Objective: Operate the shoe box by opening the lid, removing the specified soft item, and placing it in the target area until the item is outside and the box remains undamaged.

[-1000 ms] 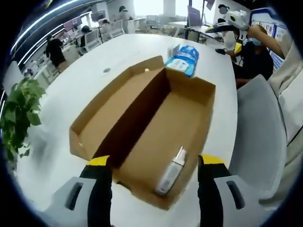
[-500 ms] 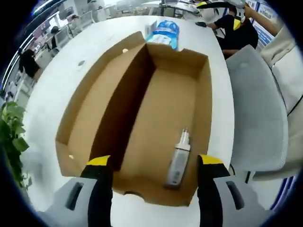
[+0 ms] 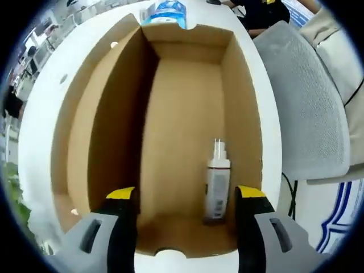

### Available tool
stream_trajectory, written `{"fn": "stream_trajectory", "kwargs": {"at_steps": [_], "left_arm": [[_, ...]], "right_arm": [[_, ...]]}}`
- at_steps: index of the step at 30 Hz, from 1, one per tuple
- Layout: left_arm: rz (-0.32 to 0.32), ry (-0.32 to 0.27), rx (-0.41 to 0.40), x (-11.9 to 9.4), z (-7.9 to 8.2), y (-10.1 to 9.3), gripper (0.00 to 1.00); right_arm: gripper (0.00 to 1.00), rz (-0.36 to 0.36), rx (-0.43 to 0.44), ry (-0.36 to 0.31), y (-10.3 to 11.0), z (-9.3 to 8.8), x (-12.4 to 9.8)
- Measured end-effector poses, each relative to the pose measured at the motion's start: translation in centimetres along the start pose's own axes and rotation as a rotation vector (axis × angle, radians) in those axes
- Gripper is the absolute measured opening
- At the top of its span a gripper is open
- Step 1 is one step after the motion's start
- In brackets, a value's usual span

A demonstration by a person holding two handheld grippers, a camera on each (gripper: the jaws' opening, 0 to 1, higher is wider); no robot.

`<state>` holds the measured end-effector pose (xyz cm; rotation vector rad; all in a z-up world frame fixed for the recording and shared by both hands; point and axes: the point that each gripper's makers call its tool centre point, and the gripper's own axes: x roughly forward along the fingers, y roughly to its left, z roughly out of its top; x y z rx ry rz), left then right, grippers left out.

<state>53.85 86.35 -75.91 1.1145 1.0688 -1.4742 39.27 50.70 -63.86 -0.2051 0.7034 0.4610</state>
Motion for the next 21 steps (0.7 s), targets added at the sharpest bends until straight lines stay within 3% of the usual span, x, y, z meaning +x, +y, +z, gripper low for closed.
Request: {"fn": "stream_trajectory", "kwargs": {"at_steps": [5,12,21], "left_arm": [[-0.027,0.03,0.04,1.0,-0.3,-0.1,0.67],[-0.082,0.005,0.064,1.8,-0.2,-0.9,0.57],[-0.077,-0.012,0.065,2.8,-0.2,-1.1,0.54]], "right_arm": [[0.96,-0.003,0.003,0.015,0.1,-0.4,0.2],[0.96,-0.008,0.017,0.025,-0.2,-0.8,0.4],[0.95,-0.004,0.016,0.025,-0.1,-0.3,0.9]]}}
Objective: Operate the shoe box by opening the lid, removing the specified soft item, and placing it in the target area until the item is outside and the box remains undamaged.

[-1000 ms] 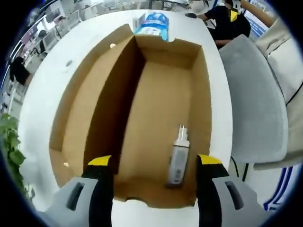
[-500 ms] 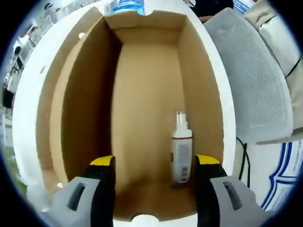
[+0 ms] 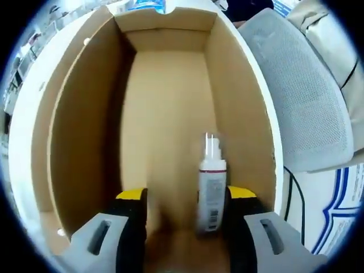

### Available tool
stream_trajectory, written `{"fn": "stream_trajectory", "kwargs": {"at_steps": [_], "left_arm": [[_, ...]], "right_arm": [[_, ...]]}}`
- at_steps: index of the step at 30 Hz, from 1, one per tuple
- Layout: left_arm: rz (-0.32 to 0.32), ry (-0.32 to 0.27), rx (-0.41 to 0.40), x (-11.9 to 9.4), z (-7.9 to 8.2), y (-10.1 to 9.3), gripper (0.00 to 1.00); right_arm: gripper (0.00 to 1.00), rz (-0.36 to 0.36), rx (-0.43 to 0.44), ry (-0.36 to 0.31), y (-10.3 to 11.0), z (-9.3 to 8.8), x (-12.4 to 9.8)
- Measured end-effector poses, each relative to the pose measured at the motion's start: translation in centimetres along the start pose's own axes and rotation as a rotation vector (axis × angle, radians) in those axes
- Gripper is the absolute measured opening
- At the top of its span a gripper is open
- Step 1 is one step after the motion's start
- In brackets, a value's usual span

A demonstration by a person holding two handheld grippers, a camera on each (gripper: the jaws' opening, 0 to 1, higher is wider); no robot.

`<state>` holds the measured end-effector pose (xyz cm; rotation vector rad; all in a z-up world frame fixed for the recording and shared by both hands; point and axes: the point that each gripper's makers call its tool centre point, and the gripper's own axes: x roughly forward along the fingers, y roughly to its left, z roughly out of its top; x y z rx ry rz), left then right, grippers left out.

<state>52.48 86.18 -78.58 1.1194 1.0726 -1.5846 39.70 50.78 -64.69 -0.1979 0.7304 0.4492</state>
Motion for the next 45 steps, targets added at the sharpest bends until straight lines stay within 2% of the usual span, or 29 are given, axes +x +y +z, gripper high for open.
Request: {"fn": "stream_trajectory", "kwargs": {"at_steps": [10,13,17,25,29,38,42,45], "left_arm": [[0.0,-0.025,0.02,0.3,0.1,-0.5,0.45],[0.028,-0.033,0.067,0.1,0.3,-0.5,0.42],[0.036,-0.038,0.105,0.0,0.3,-0.9,0.35],[0.032,0.009,0.167,0.9,-0.2,-1.2,0.2],[0.048,0.0,0.182,0.9,0.1,-1.0,0.19],[0.067,-0.019,0.176,1.1,0.3,-0.8,0.19],[0.053,-0.038,0.097,1.1,0.5,-1.0,0.18],[0.054,-0.04,0.088,1.0,0.7,-1.1,0.18]], "right_arm": [[0.93,-0.005,-0.002,-0.011,-0.1,0.3,0.1],[0.92,-0.005,0.001,-0.013,0.0,0.3,0.2],[0.91,-0.003,0.001,-0.012,0.1,0.3,0.3],[0.9,-0.007,-0.001,-0.02,0.1,0.6,0.4],[0.89,-0.008,0.003,-0.024,0.1,0.5,0.4],[0.88,0.001,0.006,-0.033,0.5,0.5,0.5],[0.87,0.003,0.006,-0.053,0.6,0.9,0.4],[0.85,0.013,0.0,-0.069,0.8,1.1,0.2]]}}
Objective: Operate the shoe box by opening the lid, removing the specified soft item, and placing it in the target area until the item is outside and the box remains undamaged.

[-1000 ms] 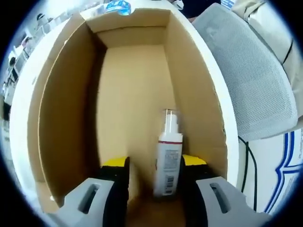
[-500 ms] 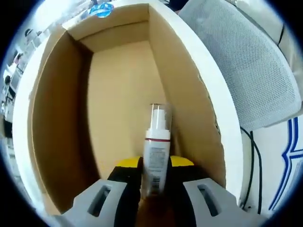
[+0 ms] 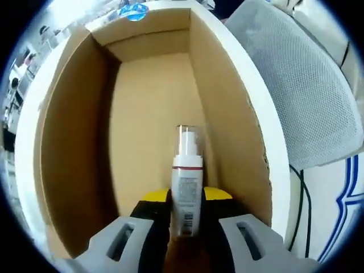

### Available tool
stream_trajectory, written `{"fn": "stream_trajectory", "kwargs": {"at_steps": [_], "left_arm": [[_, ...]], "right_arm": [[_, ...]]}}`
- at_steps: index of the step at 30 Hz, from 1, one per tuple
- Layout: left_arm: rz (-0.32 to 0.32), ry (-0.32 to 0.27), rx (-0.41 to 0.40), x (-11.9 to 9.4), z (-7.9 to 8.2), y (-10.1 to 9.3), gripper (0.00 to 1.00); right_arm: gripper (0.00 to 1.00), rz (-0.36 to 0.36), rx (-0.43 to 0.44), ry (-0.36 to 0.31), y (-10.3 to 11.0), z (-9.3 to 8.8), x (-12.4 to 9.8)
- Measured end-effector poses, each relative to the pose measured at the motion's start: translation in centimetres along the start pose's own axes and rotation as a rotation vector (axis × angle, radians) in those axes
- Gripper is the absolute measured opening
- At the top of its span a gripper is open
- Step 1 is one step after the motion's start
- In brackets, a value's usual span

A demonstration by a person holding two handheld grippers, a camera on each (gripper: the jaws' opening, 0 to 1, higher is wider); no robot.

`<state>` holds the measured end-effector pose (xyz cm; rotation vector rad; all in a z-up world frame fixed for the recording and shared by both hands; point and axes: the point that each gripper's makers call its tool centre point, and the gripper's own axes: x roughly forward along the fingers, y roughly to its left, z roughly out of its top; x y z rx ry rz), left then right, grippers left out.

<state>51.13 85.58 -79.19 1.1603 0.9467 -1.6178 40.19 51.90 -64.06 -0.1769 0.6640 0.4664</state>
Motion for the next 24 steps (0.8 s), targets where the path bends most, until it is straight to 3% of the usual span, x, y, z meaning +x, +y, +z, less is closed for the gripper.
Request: {"fn": "stream_trajectory", "kwargs": {"at_steps": [5,12,24], "left_arm": [[0.009,-0.029,-0.061,-0.8,0.8,0.3,0.18],[0.053,-0.056,-0.061,-2.4,2.4,0.3,0.18],[0.106,-0.16,-0.073,-5.3,5.8,0.2,0.18]], "right_arm": [[0.78,0.018,-0.016,-0.025,0.5,0.4,-0.1],[0.78,0.036,-0.032,-0.07,1.2,1.5,0.2],[0.71,0.081,-0.056,-0.12,2.5,2.9,0.6]]}}
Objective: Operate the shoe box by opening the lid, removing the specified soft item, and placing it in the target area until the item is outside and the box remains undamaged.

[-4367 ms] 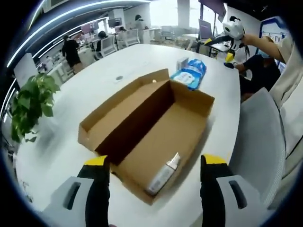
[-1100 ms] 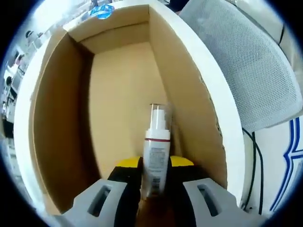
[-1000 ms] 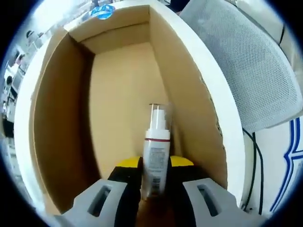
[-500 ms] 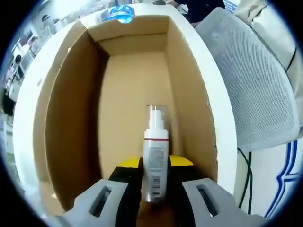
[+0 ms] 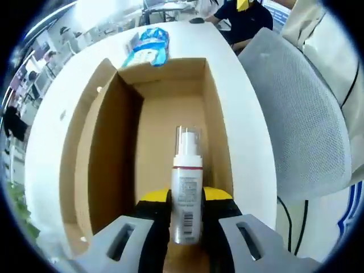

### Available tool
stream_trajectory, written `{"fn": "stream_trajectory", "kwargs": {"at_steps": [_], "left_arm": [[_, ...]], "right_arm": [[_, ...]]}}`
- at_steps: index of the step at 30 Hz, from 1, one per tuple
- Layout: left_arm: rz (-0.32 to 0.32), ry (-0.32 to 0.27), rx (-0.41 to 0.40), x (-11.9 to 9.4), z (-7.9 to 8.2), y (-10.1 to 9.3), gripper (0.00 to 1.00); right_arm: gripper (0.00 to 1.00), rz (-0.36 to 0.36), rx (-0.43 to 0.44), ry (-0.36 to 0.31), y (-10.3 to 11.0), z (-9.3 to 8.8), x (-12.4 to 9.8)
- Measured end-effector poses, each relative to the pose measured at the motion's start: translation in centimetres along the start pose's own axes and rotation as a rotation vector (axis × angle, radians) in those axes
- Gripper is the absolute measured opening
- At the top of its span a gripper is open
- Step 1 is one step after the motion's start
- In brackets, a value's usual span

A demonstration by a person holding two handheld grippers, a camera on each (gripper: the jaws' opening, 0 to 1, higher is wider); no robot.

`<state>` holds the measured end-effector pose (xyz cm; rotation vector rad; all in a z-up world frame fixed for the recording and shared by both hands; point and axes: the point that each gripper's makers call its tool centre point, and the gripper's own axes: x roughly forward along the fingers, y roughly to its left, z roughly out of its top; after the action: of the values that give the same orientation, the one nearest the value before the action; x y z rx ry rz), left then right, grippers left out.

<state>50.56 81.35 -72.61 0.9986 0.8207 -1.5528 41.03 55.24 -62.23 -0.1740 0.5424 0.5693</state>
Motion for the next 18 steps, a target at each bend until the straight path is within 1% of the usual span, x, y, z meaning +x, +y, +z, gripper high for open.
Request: {"fn": "stream_trajectory", "kwargs": {"at_steps": [4,7,11,18], "left_arm": [[0.02,-0.043,0.007,-0.9,1.8,-0.1,0.18],[0.019,-0.071,0.014,-1.3,3.0,-0.4,0.18],[0.015,-0.092,0.037,-1.6,4.4,-1.0,0.18],[0.009,-0.138,0.065,-2.0,6.9,-2.0,0.18]], "right_arm": [[0.68,0.018,-0.009,-0.022,0.6,0.6,0.3],[0.65,0.032,-0.015,-0.041,1.0,1.1,0.6],[0.63,0.054,-0.03,-0.069,1.7,1.9,0.8],[0.58,0.093,-0.045,-0.083,3.0,2.4,1.4]]}}
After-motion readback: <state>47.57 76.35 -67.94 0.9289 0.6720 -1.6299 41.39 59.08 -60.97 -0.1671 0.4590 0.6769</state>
